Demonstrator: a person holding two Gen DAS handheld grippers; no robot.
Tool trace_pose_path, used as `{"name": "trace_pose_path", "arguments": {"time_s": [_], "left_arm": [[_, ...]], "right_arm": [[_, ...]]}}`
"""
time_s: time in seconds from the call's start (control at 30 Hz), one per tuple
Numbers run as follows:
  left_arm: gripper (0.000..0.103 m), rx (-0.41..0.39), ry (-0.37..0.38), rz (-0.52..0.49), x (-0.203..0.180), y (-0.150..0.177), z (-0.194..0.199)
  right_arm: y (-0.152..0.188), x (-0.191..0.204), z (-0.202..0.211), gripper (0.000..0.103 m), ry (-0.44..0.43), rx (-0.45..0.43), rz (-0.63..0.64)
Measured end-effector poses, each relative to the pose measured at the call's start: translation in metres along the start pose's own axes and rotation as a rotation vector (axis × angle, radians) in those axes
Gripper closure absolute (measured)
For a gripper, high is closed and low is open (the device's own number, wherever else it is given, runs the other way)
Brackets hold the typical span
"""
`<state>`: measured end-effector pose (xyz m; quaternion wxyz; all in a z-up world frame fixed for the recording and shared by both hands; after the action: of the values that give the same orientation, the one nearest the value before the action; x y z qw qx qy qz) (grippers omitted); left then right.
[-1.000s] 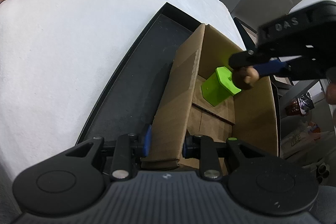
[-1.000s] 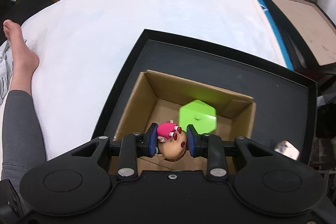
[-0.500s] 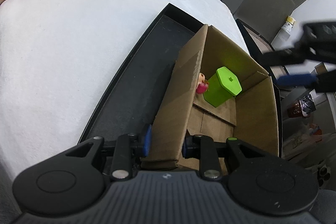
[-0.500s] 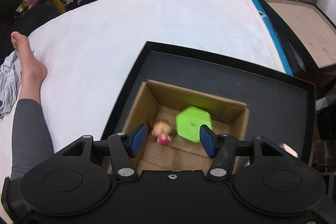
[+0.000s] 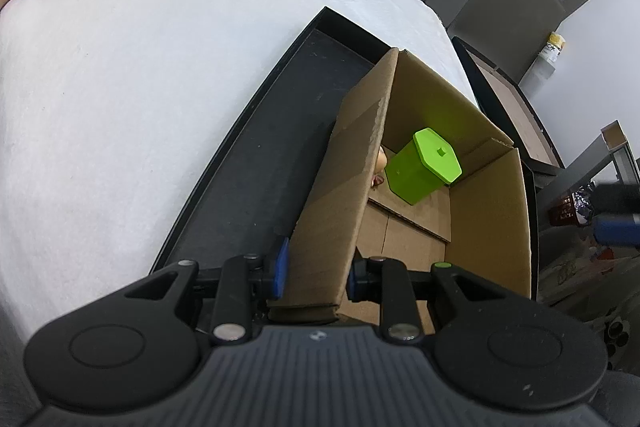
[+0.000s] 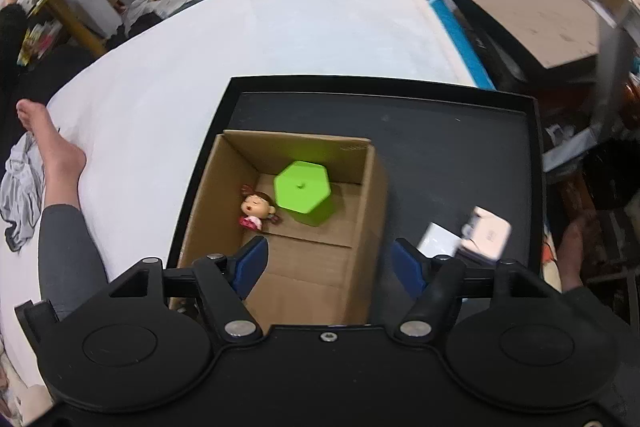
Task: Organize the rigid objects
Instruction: 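Move the right tool back to the red-and-blue figure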
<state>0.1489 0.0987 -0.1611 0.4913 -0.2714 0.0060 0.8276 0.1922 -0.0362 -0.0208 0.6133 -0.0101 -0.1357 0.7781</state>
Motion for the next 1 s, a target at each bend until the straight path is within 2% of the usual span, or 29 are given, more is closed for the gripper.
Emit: {"name": "trace_pose_path", "arguments": {"time_s": [0.33, 1.0], "left_arm": [[0.078, -0.003, 0.0, -0.002, 0.001, 0.001, 0.001], [0.078, -0.005, 0.002, 0.002, 0.001, 0.001, 0.002]], "right_arm": [[0.035, -0.032, 0.011, 0.034, 0.0, -0.007, -0.101], [0.073, -0.07, -0.016, 0.033, 0.035, 0.02, -0.243]]}}
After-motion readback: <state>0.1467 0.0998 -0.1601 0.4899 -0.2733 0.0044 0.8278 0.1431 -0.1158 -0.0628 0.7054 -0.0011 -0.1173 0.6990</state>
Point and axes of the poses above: each gripper's, at about its wrist camera, not at the fingertips, and z roughly against the way its jaws point, x to its left, y to its underside, the point moved 3 cm from there along -z, roughly the way its jaws point, and after that the axes turned 10 degrees about x, right-handed, at the moved point
